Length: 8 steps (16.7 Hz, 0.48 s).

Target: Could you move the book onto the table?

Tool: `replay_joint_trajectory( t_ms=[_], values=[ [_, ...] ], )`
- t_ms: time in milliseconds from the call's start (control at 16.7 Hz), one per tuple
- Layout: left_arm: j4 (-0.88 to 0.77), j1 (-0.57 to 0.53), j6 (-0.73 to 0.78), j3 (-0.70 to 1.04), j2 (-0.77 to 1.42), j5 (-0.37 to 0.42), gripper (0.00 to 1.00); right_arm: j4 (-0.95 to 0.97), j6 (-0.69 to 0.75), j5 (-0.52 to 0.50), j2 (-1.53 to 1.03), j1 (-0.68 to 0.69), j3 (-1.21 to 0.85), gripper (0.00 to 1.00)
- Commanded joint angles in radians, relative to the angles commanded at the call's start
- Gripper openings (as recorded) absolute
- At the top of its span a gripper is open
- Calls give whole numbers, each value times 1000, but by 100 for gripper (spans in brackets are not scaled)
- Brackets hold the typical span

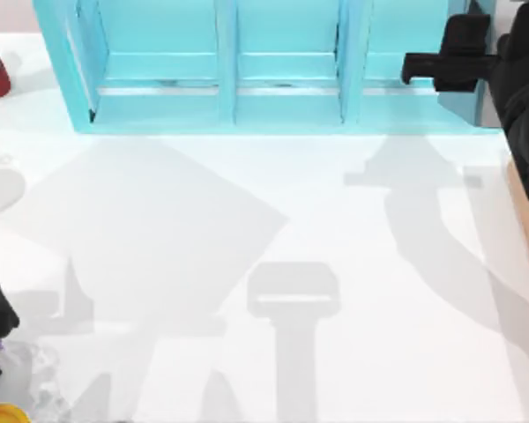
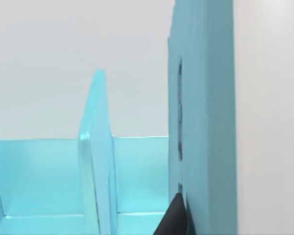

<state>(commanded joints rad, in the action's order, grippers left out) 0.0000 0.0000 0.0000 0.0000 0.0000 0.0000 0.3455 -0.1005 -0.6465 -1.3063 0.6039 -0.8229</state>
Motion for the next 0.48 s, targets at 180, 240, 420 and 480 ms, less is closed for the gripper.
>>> replay_joint_trajectory(
  t_ms=[180,240,420,480],
  values=[
    [0,0,0,0,0,0,100,2,-1,2,-7,-5,0,0],
    [0,0,0,0,0,0,100,2,0,2,-7,-4,0,0],
    [0,0,0,0,0,0,100,25,65,-10,-39,19,4,0],
    [0,0,0,0,0,0,100,38,109,-18,-59,34,7,0]
  ],
)
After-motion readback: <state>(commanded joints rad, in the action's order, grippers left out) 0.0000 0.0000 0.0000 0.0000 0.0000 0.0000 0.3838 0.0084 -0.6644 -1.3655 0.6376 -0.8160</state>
